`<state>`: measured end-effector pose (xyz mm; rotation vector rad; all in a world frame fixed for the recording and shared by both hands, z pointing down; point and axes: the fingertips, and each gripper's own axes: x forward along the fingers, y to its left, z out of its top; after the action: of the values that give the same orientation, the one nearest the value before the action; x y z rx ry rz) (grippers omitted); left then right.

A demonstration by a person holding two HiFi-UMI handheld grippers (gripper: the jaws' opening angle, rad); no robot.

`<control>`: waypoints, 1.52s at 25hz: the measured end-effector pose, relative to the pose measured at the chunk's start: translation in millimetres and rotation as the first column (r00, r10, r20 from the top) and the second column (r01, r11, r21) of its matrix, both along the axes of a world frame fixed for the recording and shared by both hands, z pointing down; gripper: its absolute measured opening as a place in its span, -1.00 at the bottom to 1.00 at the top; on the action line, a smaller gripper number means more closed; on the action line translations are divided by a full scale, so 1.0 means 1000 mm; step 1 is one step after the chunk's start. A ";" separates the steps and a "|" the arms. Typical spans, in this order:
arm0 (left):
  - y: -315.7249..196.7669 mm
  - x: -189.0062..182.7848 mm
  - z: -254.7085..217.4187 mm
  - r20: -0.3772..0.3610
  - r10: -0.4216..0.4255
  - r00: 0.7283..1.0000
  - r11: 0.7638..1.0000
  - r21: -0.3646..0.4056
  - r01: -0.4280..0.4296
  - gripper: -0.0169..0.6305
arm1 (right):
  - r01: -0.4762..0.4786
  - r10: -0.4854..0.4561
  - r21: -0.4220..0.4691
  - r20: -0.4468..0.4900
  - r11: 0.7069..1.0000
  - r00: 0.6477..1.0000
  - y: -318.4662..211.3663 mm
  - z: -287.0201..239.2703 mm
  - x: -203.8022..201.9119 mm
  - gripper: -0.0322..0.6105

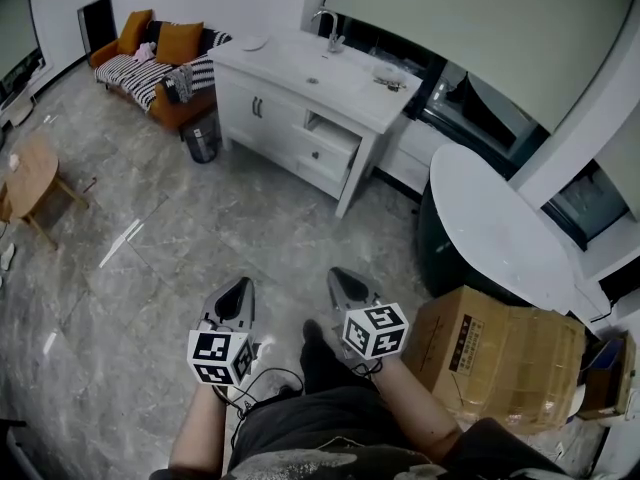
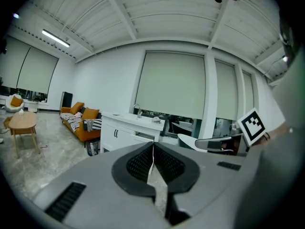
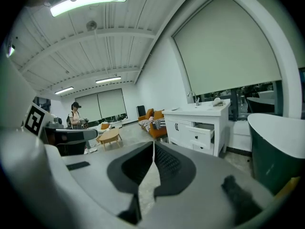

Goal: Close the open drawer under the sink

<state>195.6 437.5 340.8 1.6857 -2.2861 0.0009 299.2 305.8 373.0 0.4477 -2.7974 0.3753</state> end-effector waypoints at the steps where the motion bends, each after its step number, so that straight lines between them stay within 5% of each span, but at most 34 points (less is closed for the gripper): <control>1: -0.001 -0.004 0.002 -0.005 -0.006 1.000 1.000 -0.002 0.006 -0.90 | 0.001 -0.001 -0.002 -0.007 1.000 1.000 -0.003 0.003 -0.002 -0.81; 10: -0.035 -0.046 0.025 -0.017 -0.062 0.998 0.997 -0.057 0.061 -0.90 | -0.008 0.007 -0.030 -0.042 1.000 0.999 -0.071 0.030 -0.043 -0.81; 16: -0.096 -0.090 0.035 -0.021 -0.099 0.995 0.990 -0.098 0.097 -0.90 | -0.055 0.051 -0.076 -0.047 0.996 0.998 -0.156 0.049 -0.083 -0.81; 27: -0.234 -0.150 0.054 -0.055 -0.144 0.988 0.979 -0.152 0.134 -0.90 | -0.003 -0.011 -0.160 -0.089 0.987 0.996 -0.293 0.080 -0.154 -0.81; 33: -0.278 -0.193 0.055 -0.034 -0.264 0.964 0.956 -0.145 0.256 -0.90 | 0.039 -0.059 -0.181 -0.106 0.983 0.993 -0.336 0.098 -0.176 -0.81; 38: -0.304 -0.218 0.051 -0.018 -0.262 0.965 0.954 -0.153 0.256 -0.90 | 0.046 -0.070 -0.191 -0.120 0.981 0.990 -0.351 0.105 -0.184 -0.81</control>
<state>-22.6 133.4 391.4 1.2932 -2.3959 0.0805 115.2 -45.5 478.3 0.3334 -2.6154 0.5706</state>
